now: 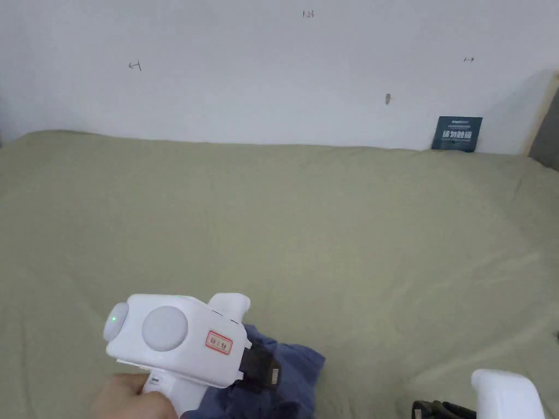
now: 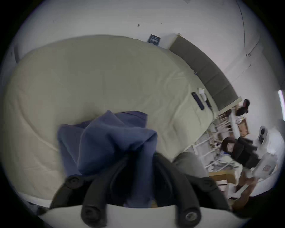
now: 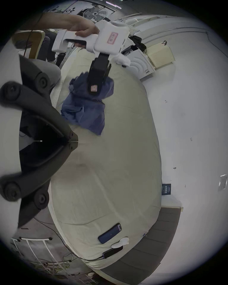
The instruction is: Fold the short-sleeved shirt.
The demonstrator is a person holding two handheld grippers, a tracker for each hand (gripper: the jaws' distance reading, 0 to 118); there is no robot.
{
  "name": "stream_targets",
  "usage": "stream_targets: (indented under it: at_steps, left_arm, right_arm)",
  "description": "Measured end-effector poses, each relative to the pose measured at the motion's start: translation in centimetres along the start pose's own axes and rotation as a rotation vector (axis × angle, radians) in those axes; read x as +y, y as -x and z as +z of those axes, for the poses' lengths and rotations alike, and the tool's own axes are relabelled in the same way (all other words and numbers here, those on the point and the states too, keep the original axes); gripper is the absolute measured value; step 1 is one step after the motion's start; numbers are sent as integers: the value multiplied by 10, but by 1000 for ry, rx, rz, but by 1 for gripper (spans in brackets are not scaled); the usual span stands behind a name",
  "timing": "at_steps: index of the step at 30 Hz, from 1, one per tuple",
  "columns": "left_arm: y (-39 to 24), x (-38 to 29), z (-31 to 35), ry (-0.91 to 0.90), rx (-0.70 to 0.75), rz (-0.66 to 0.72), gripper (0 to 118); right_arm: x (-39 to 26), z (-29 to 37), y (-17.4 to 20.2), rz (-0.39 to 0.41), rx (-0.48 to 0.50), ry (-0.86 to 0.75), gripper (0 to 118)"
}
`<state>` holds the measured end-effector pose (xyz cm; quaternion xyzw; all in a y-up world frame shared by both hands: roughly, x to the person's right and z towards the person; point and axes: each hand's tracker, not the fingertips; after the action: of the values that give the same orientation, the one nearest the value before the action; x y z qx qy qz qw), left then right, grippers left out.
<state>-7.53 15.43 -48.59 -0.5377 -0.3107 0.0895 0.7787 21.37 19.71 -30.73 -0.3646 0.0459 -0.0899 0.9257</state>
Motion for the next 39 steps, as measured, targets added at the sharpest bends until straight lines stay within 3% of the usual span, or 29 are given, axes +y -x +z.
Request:
stream_targets:
  at_steps: [2,3,7,9,10,12,13,15,20,26,31,33,36,37,39]
  left_arm:
    - [14,6,-13,0,-155,89,64]
    - [21,8,-15,-12,-183,116,74]
    - [37,0,3,-113,-255,168,74]
    - [54,-12,17,-193,-322,230,69]
    - [67,-22,20,-238,-367,308,54]
    - [89,-38,19,-313,-461,445,3]
    - [96,-46,13,-339,-459,471,0]
    - [100,-56,2,-343,-394,482,0]
    - [75,-63,-49,-280,-452,427,0]
    - [35,-75,-122,-74,-466,351,0]
    - [36,-81,-113,-90,-497,386,0]
    - [38,-76,-74,-142,-497,341,0]
    - [57,-71,3,-291,-488,324,0]
    - [69,-72,29,-353,-440,348,0]
    - [93,-76,73,-453,-307,376,0]
  right_arm:
    - [-2,-1,-1,-8,5,6,1]
    - [-3,-2,-1,-10,7,9,1]
    - [-8,-5,2,-3,21,25,1]
    - [-9,-6,3,-3,28,31,1]
    - [-10,-8,3,-2,32,34,1]
    - [-10,-10,4,-3,33,37,1]
    - [-10,-11,5,-2,36,37,1]
    - [-9,-12,7,-1,47,38,1]
    - [-7,-8,10,3,55,29,1]
    - [5,11,8,-16,61,-40,1]
    - [16,6,9,1,72,-62,1]
    - [23,-4,7,8,164,-79,1]
    - [36,-38,0,-94,412,-71,1]
    - [39,-54,-1,-144,486,-65,1]
    - [42,-87,8,-156,619,5,1]
